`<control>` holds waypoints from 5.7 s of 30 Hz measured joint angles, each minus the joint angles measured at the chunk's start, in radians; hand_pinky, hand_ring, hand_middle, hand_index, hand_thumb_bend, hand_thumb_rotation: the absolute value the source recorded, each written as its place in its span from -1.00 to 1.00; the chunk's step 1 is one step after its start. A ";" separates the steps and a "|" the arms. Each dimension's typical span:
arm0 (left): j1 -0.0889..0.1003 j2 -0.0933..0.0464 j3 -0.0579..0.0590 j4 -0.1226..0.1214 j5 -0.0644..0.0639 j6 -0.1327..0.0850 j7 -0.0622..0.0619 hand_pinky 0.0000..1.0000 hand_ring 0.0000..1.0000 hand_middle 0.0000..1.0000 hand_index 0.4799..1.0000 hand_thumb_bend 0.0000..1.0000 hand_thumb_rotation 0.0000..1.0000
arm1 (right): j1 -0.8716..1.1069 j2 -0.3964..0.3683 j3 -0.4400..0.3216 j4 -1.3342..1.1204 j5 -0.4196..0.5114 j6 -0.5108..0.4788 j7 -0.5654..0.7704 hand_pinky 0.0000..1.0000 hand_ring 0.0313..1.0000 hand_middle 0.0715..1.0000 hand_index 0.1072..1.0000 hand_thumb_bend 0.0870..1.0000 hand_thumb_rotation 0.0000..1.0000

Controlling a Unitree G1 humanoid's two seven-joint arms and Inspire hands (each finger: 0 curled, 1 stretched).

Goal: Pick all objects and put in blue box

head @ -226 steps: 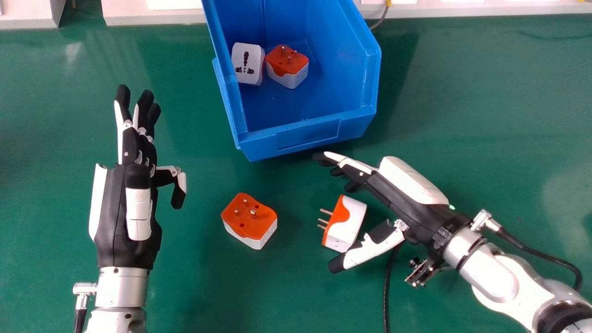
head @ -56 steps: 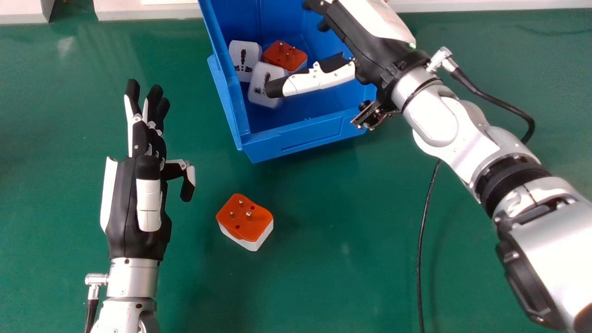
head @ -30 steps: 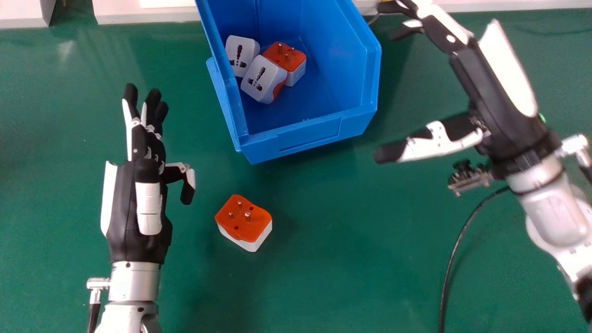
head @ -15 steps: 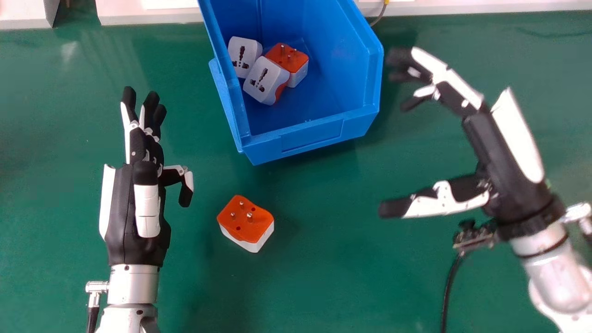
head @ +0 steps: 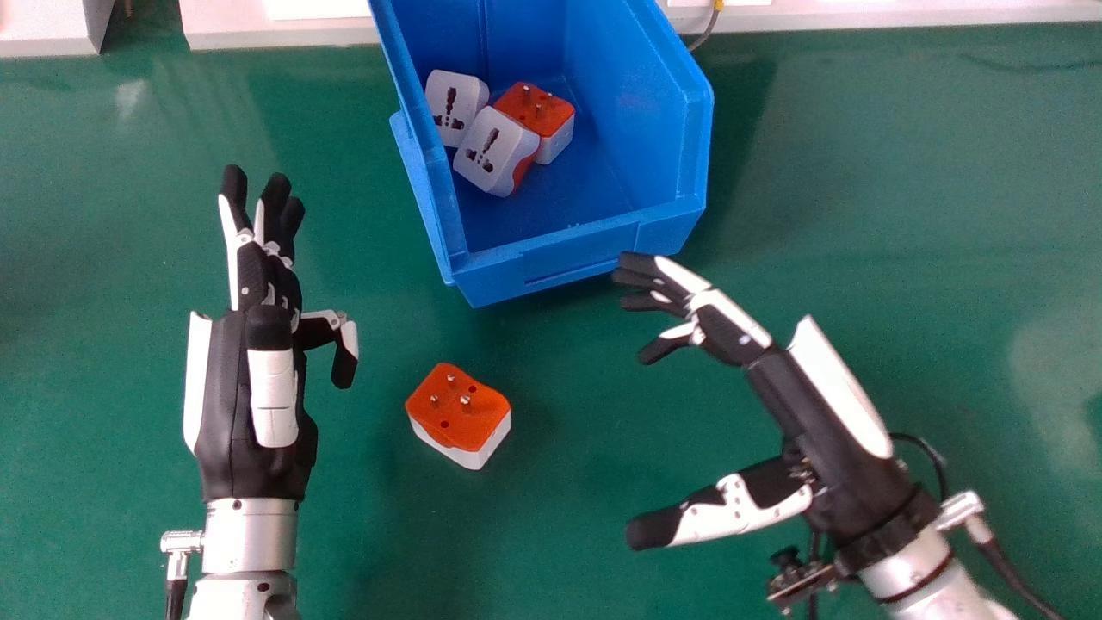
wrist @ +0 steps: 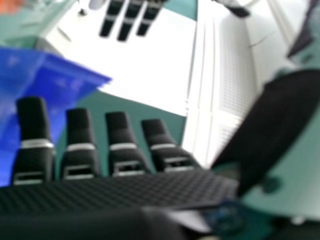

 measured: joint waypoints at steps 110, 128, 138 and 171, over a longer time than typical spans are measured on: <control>0.011 0.024 0.002 -0.016 -0.027 -0.010 -0.033 -1.00 1.00 1.00 0.82 1.00 1.00 | -0.450 0.172 0.441 0.428 -0.562 0.411 -0.620 0.40 0.57 0.68 0.74 1.00 -0.16; 0.011 0.023 0.000 -0.016 -0.026 -0.010 -0.028 -1.00 1.00 1.00 0.82 1.00 1.00 | -0.540 0.232 0.536 0.399 -0.594 0.661 -0.585 0.33 0.55 0.66 0.75 1.00 -0.11; 0.011 0.023 0.000 -0.016 -0.027 -0.009 -0.036 -1.00 1.00 1.00 0.81 1.00 1.00 | -0.582 0.251 0.584 0.380 -0.598 0.736 -0.525 0.27 0.60 0.73 0.81 1.00 -0.17; 0.009 0.023 0.001 -0.016 -0.027 -0.003 -0.037 -1.00 1.00 1.00 0.83 1.00 1.00 | -0.559 0.230 0.567 0.373 -0.551 0.593 -0.545 -0.19 -0.12 -0.08 -0.11 0.03 -0.99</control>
